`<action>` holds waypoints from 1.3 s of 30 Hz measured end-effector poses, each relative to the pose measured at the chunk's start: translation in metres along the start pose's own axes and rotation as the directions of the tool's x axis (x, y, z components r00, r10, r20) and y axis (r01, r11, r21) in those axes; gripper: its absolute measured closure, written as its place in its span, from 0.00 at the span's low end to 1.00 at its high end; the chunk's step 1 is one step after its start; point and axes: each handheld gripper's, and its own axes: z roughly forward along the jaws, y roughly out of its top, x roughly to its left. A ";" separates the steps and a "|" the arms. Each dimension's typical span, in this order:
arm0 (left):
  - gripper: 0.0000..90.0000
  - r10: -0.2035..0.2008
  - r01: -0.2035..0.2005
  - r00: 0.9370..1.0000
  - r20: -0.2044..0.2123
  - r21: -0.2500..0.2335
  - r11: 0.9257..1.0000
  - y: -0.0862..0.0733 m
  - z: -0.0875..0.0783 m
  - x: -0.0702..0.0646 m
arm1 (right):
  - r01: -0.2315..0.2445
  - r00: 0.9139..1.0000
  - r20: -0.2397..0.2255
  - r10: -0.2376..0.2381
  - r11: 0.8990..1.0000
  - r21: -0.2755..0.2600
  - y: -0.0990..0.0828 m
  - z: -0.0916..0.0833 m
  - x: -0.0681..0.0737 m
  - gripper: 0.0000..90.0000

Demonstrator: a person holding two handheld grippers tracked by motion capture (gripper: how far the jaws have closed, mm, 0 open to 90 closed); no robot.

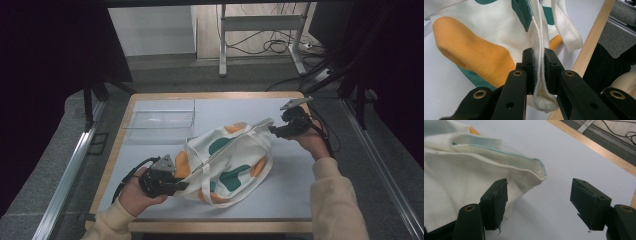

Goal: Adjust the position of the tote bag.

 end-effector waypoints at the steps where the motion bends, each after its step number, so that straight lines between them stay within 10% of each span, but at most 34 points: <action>1: 0.90 0.000 0.000 1.000 0.001 0.000 1.000 0.000 0.000 0.000 | 0.003 1.000 0.000 -0.003 1.000 0.006 0.000 0.002 -0.001 0.35; 21: 0.90 -0.001 0.001 1.000 0.007 0.000 1.000 0.000 0.000 0.002 | 0.077 0.980 -0.183 -0.078 0.997 -0.015 0.006 0.030 -0.017 0.46; 39: 0.91 -0.003 0.003 1.000 -0.002 -0.011 1.000 -0.001 -0.001 0.002 | 0.153 0.976 -0.147 -0.158 0.987 -0.048 0.007 0.026 -0.008 0.87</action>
